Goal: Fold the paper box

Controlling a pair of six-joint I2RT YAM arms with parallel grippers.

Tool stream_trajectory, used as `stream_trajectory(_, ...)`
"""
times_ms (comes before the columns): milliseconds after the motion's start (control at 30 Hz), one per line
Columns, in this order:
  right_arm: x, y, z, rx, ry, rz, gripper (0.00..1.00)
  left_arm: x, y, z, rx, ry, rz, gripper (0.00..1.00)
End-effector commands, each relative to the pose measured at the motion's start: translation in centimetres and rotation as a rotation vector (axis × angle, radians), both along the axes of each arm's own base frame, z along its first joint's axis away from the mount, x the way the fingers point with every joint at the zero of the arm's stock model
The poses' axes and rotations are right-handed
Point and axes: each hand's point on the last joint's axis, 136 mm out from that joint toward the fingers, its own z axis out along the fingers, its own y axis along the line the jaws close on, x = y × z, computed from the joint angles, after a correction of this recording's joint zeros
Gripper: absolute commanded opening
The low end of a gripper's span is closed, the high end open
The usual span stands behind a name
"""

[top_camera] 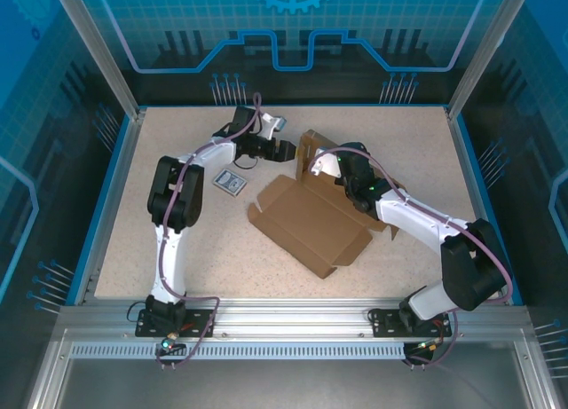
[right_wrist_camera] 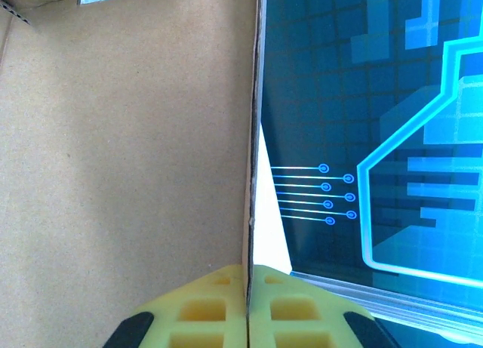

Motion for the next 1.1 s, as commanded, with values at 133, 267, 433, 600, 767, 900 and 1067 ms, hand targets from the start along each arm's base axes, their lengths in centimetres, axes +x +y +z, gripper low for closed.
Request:
stream_trajectory(133,-0.1,0.4,-0.2,0.017,0.032,0.022,0.06,-1.2,-0.6,2.3,0.004,-0.106,-0.058,0.71)
stream_trajectory(267,-0.2,0.4,-0.4,0.016,0.043,0.029,0.06,-1.2,-0.2,1.8,0.036,-0.126,-0.063,0.71)
stream_trajectory(433,-0.3,0.2,-0.9,0.001,0.055,0.039,0.06,-1.3,-0.1,1.5,0.055,-0.172,-0.096,0.71)
stream_trajectory(600,-0.2,0.1,-1.3,-0.013,0.058,0.046,0.06,-1.3,-0.1,1.4,0.061,-0.197,-0.112,0.71)
stream_trajectory(767,-0.2,0.0,-1.9,-0.041,0.055,0.064,0.06,-1.1,-0.3,1.7,0.04,-0.23,-0.123,0.71)
stream_trajectory(900,-0.2,-0.1,-2.2,-0.042,0.057,0.072,0.06,-1.0,-0.4,2.1,0.036,-0.262,-0.133,0.72)
stream_trajectory(1067,-0.2,-0.1,-2.3,-0.034,0.059,0.074,0.06,-0.8,-0.4,2.3,0.042,-0.291,-0.144,0.74)
